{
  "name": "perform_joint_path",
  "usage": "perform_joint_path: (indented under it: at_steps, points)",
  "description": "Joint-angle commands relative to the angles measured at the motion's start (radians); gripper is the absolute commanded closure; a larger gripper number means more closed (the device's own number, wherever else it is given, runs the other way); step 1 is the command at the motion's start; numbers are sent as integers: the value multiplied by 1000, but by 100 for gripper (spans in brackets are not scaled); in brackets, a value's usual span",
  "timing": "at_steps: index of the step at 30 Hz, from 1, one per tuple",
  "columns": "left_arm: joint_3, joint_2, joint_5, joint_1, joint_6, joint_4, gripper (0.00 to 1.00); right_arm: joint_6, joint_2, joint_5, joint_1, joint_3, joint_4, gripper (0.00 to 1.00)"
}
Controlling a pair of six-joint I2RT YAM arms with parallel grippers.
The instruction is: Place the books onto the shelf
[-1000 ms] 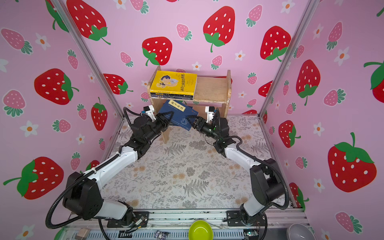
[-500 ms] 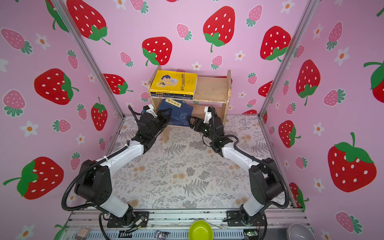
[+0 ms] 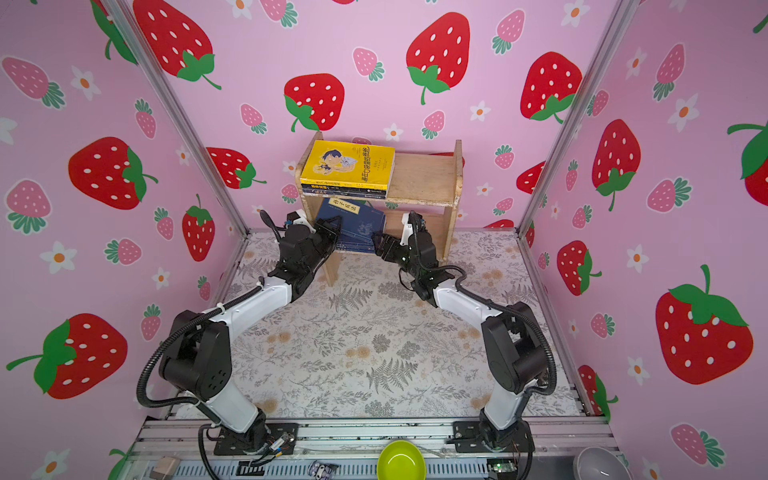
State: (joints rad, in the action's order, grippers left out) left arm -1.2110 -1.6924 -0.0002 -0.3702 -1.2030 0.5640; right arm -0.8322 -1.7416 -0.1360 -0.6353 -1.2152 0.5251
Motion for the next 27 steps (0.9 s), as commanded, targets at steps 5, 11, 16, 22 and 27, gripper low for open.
perform_joint_path:
  at_steps: [5,11,16,22,27]
  points:
    - [-25,0,69,-16,-27,35,100,26,-45,34,-11,-57,21,32]
    - [-4,2,68,-32,-32,31,100,16,-65,46,-26,-68,17,39]
    - [0,-10,81,-42,-42,36,100,20,-66,80,-38,-66,-2,43]
    - [13,-10,77,-60,-37,28,100,13,-60,96,-40,-60,-2,41]
    - [34,8,60,-74,-16,5,100,12,-54,96,-40,-58,2,39]
